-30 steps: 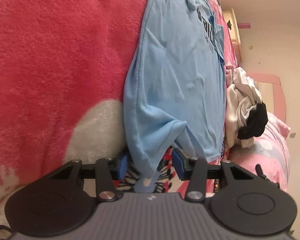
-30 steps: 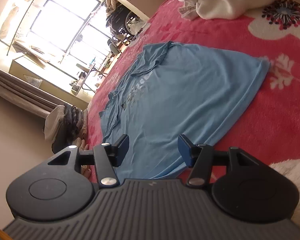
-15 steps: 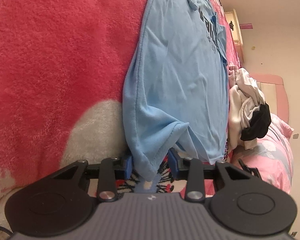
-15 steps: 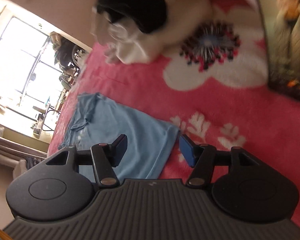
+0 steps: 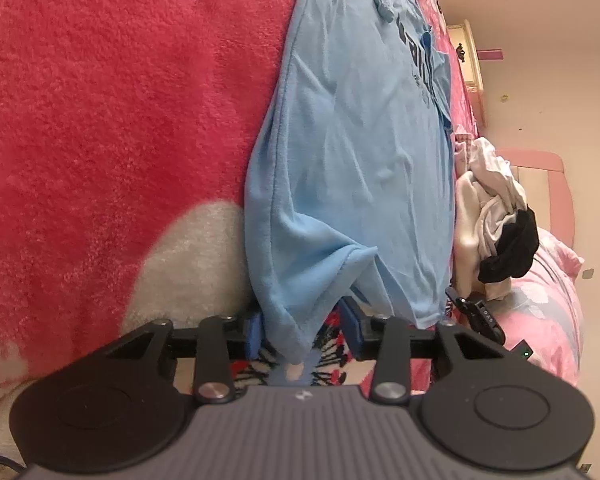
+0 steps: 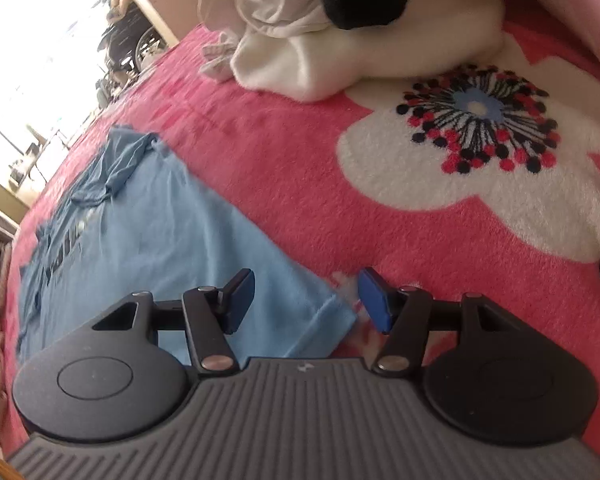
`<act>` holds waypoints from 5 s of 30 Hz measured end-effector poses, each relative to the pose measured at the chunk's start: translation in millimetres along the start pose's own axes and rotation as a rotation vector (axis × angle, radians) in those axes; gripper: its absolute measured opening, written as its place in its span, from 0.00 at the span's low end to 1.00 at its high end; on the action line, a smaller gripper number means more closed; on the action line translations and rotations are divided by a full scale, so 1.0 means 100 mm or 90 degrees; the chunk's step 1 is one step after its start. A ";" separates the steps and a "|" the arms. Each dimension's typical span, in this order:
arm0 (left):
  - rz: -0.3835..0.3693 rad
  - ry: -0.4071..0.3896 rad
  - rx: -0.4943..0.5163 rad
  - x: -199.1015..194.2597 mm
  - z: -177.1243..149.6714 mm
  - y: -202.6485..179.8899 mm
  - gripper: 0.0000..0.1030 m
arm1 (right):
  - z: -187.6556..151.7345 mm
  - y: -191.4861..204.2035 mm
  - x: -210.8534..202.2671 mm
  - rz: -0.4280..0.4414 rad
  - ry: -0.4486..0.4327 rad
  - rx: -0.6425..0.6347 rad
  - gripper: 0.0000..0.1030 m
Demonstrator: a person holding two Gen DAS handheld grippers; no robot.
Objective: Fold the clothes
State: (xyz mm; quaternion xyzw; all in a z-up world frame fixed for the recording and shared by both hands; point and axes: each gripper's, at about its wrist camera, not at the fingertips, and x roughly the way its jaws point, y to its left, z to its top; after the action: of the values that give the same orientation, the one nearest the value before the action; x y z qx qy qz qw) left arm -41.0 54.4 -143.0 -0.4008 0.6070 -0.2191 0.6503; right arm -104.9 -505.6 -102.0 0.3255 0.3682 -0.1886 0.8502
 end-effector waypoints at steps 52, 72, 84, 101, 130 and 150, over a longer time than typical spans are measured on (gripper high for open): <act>0.031 0.095 0.115 -0.10 0.10 0.00 0.12 | -0.12 -0.65 -0.06 0.171 -0.001 0.270 0.54; 0.065 0.068 0.138 -0.04 0.00 -0.08 0.05 | -0.13 -0.39 0.05 0.195 0.075 0.221 0.51; 0.103 0.029 0.240 -0.27 -0.07 -0.33 0.04 | -0.14 -0.35 -0.01 0.178 0.062 0.199 0.06; -0.108 -0.125 0.148 -0.75 0.84 -0.81 0.04 | 0.45 0.40 -0.17 0.285 -0.010 0.144 0.04; -0.052 -0.330 0.051 -0.10 3.47 -0.79 0.04 | 2.08 2.53 2.52 0.243 -0.010 0.057 0.03; -0.105 -0.433 -0.064 0.06 3.74 -0.27 0.32 | 2.24 2.15 2.90 0.337 -0.040 0.208 0.61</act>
State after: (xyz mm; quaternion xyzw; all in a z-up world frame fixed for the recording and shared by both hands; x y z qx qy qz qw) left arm 326.2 129.1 -147.3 -0.5302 0.3310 -0.0950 0.7748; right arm 319.3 -529.8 -114.7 0.5368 0.2091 -0.0271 0.8169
